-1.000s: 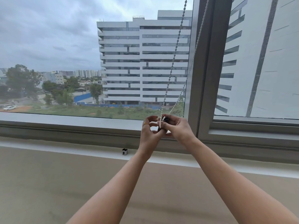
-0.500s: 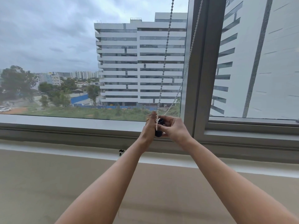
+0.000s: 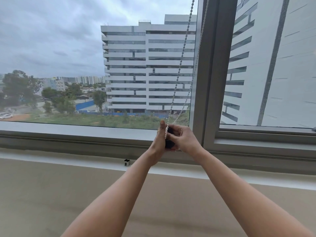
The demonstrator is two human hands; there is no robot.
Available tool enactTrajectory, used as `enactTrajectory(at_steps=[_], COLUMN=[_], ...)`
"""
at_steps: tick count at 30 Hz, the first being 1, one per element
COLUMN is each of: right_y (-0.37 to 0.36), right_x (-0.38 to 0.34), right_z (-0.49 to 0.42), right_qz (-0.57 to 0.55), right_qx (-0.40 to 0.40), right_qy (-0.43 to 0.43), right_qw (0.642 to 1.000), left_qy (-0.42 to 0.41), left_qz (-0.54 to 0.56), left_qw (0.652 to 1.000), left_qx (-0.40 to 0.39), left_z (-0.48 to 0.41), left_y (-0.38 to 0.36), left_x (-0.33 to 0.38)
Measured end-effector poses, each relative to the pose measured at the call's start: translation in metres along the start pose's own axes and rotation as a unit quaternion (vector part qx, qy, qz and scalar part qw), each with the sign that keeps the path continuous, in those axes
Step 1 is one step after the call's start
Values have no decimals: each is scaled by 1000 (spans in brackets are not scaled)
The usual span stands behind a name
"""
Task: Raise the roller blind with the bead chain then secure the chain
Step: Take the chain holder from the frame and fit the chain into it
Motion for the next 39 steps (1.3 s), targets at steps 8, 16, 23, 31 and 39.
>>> enactTrajectory(at_steps=[8,16,23,31,39], right_y=[4,2,-5,-7,-15], right_x=[-1,-1,-10,-11,-5], right_z=[2,3,2,0,0], right_qz=[90,108,80,41,-92], right_qx=[-41,-62,-28,-14,-45], right_qy=[-2,1,23,-3,-14], right_qw=[995,992,996,999,995], left_qy=[33,43,-18,-79,-81], left_qz=[-7,25,41,39,50], left_qw=[999,999,999,996,995], left_qx=[-10,-2,2,-21,-36], left_z=[4,2,5,10,11], left_y=[-6,0,9,21,25], left_x=[-3,-2,8,19,20])
Point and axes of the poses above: each hand's wrist, its own z-axis away from the middle knuckle, its own y-axis out of the back of the hand, x = y × z, the point moved 4 cm from there along -z, towards the middle knuckle, and after that the axes turned 10 degrees about y, right-handed, at the moved point
